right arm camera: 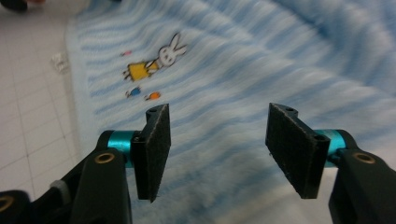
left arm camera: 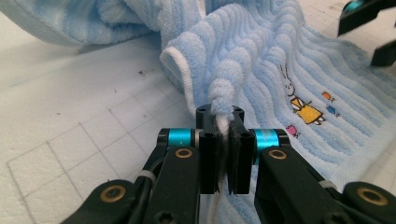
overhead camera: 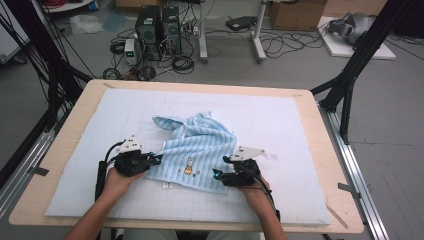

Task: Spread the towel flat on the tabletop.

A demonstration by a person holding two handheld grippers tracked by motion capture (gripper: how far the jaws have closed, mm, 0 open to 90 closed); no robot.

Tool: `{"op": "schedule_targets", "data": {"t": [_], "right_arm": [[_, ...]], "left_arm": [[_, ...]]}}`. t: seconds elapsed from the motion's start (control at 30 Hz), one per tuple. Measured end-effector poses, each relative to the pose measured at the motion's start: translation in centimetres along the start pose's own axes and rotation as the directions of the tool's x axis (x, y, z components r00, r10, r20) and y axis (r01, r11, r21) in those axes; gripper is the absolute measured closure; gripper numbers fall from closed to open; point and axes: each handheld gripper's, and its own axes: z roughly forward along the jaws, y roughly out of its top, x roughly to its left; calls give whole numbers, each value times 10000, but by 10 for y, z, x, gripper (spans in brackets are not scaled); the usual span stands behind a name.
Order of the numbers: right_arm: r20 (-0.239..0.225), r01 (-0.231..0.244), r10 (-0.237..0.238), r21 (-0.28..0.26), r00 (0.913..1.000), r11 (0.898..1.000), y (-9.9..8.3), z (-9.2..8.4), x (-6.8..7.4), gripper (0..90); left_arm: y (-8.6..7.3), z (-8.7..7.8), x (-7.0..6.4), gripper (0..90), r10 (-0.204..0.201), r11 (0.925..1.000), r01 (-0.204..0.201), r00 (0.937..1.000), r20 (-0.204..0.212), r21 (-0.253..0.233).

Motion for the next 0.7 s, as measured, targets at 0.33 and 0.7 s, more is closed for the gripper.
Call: {"op": "schedule_targets", "data": {"t": [0.33,0.7], "right_arm": [[-973,480,-367,1172,9946,9919,-1,10,5,844],[-3476,549,148,1899,9375,9803,-16,-15,-2,854]], "left_arm": [[2,-11,-6,846,-93,9997,102,9990,429,-222],[-6,-26,-24,619,-482,9981,427,9902,1313,440]]}}
